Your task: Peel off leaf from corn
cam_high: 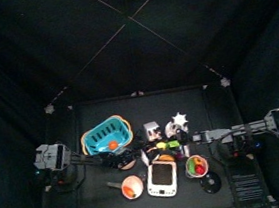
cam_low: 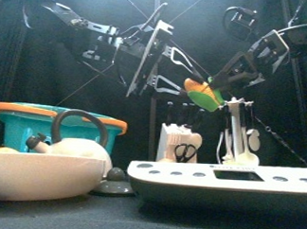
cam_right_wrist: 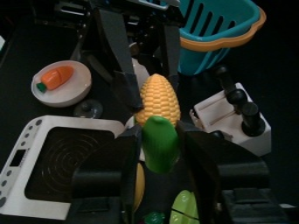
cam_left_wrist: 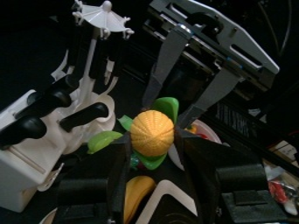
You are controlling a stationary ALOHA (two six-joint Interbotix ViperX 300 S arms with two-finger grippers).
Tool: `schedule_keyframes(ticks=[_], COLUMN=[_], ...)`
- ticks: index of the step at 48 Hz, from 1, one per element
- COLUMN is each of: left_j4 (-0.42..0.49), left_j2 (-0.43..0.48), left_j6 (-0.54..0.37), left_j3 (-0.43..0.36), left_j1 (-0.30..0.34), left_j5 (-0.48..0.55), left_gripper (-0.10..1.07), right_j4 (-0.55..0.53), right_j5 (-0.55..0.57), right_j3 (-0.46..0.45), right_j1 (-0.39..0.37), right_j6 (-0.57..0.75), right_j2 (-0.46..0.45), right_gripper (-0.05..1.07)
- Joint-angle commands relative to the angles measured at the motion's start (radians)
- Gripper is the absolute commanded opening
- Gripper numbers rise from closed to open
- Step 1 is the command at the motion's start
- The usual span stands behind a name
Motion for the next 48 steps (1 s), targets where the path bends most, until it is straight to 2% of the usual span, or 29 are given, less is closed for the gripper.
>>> schedule_keyframes(ticks=[1,11,21,28,48], left_j4=[0.005,0.005,0.005,0.005,0.005], left_j2=[-0.012,-0.014,-0.023,-0.029,-0.034], left_j6=[0.002,0.002,0.002,0.002,0.002], left_j3=[-0.029,-0.023,-0.005,0.002,0.009], left_j1=[0.002,0.003,0.003,0.003,0.003], left_j5=[-0.008,-0.008,-0.008,-0.009,-0.009], left_gripper=[0.62,0.62,0.62,0.62,0.62], right_j4=[-0.005,-0.009,-0.046,-0.051,-0.043], right_j5=[-0.009,-0.005,-0.002,-0.003,0.000], right_j3=[-0.021,-0.015,0.002,0.015,0.044], right_j1=[0.000,0.002,0.009,0.012,0.012], right_j6=[-0.003,-0.008,-0.003,-0.002,0.000], right_j2=[-0.003,-0.017,-0.052,-0.086,-0.140], right_gripper=[0.54,0.29,0.16,0.12,0.12])
